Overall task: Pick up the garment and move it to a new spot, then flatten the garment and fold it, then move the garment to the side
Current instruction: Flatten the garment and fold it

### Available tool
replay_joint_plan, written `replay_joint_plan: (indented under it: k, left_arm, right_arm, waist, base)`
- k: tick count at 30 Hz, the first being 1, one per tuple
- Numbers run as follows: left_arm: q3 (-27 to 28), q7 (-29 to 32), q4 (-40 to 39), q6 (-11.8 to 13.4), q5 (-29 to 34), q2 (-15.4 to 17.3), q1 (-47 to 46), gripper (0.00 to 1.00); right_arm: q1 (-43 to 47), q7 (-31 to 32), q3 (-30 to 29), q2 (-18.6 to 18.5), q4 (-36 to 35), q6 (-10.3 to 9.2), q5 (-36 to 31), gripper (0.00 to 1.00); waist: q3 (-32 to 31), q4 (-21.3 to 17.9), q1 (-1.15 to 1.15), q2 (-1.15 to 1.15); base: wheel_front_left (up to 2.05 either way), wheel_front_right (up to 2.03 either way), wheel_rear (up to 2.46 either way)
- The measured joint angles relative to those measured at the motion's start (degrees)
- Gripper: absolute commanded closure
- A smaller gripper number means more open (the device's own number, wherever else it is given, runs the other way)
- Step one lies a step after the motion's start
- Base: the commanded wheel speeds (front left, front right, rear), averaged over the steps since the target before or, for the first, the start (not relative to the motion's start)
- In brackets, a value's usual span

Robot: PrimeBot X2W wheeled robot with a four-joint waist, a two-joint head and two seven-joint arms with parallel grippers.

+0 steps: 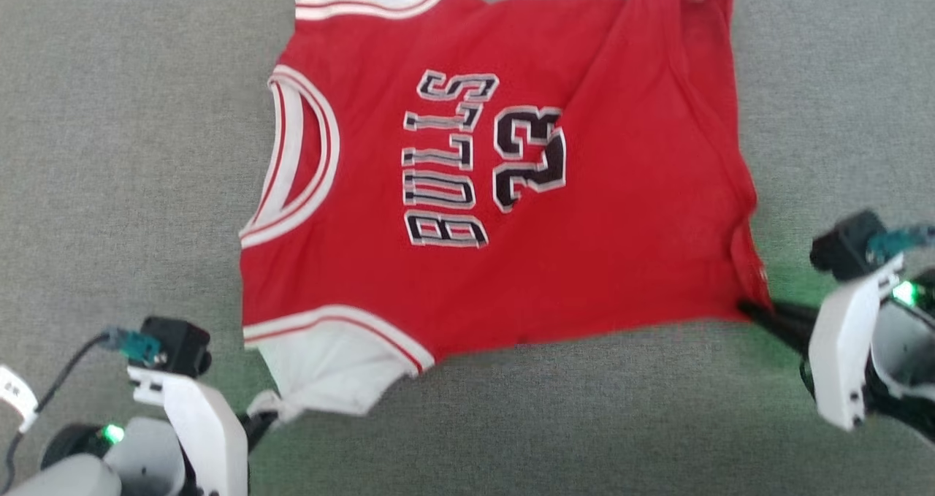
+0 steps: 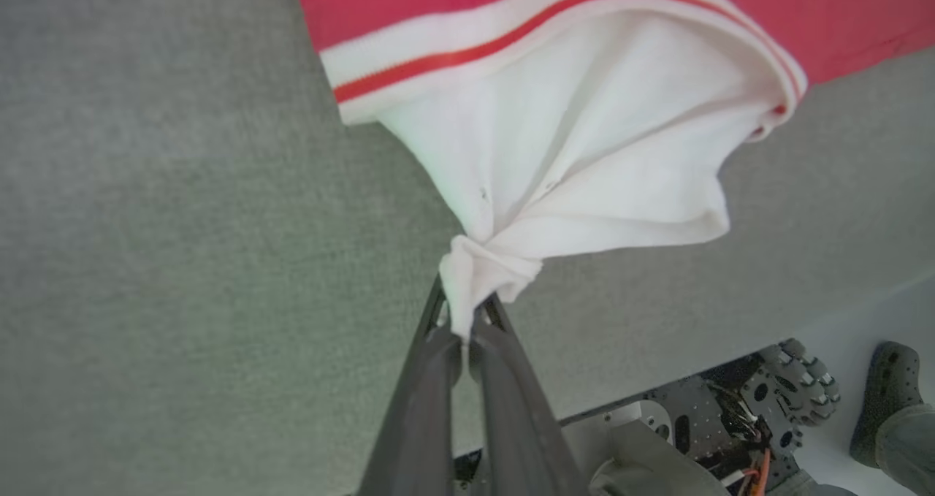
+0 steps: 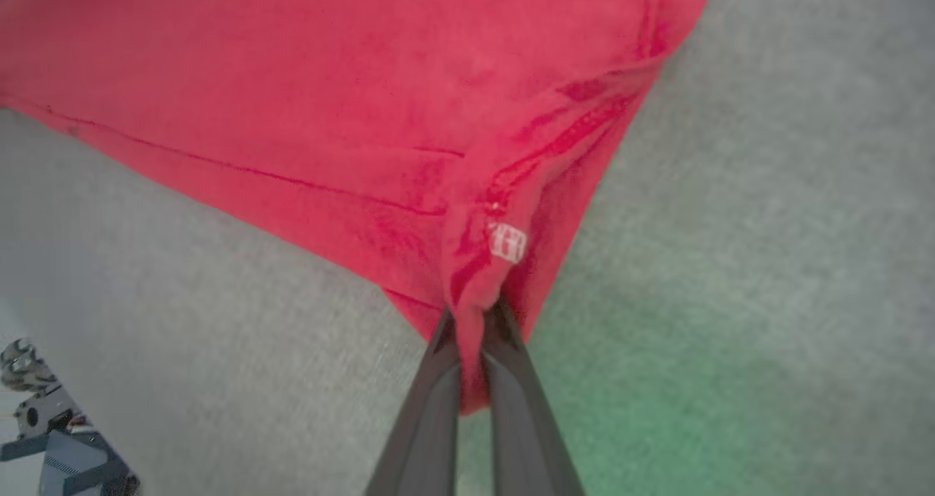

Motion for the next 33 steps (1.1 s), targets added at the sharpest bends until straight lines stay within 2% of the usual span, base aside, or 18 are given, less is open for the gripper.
replay_joint_plan:
  k: [7, 14, 18, 23, 26, 28, 33]
  left_arm:
    - [-0.8, -1.3, -1.6, 2.0, -1.8, 0.2, 5.0, 1.0]
    - [-0.6, -1.1, -2.1, 3.2, -4.2, 0.5, 7.1, 1.0]
    - [1.3, -1.0, -4.7, 4.5, -3.7, 3.4, 5.7, 1.0]
    - [4.6, -0.6, -9.4, 5.7, 0.1, 9.2, 0.6, 1.0]
    - [6.4, 0.4, -10.7, 5.3, 3.1, 11.2, -4.0, 1.0]
    - [7.0, 1.7, -10.8, 3.9, 5.1, 12.1, -7.1, 1.0]
    - [7.8, 4.6, -7.3, -0.1, 8.4, 10.6, -14.9, 1.0]
  right_arm:
    - [10.0, 3.5, -2.6, -4.0, -6.5, 0.0, 3.1, 1.0]
    - [17.0, 5.1, -7.1, -3.7, -9.7, 0.0, 5.0, 1.0]
    - [18.7, 5.4, -10.4, -2.9, -11.2, 0.0, 4.9, 1.0]
    - [19.3, 5.7, -16.0, -1.6, -14.4, 0.0, 3.8, 1.0]
    - [18.9, 6.6, -19.6, -0.1, -15.6, 0.01, 2.6, 1.0]
    - [17.8, 7.8, -21.4, 1.0, -15.9, 0.01, 1.3, 1.0]
    - [12.5, 9.7, -23.5, 4.4, -15.8, 0.01, -2.0, 1.0]
  waist:
    - [-0.3, -0.1, 0.0, 0.0]
    - [-0.1, -0.5, 0.0, 0.0]
    - [0.1, -0.8, 0.0, 0.0]
    - [0.5, -1.2, 0.0, 0.0]
    - [0.9, -1.6, 0.0, 0.0]
    - [1.3, -1.8, 0.0, 0.0]
    - [2.4, -2.5, 0.0, 0.0]
  base:
    - [0.0, 0.0, 0.0]
    - [0.0, 0.0, 0.0]
    - [0.0, 0.0, 0.0]
    - [0.0, 0.0, 0.0]
    - [0.0, 0.0, 0.0]
    - [0.0, 0.0, 0.0]
    - [0.0, 0.0, 0.0]
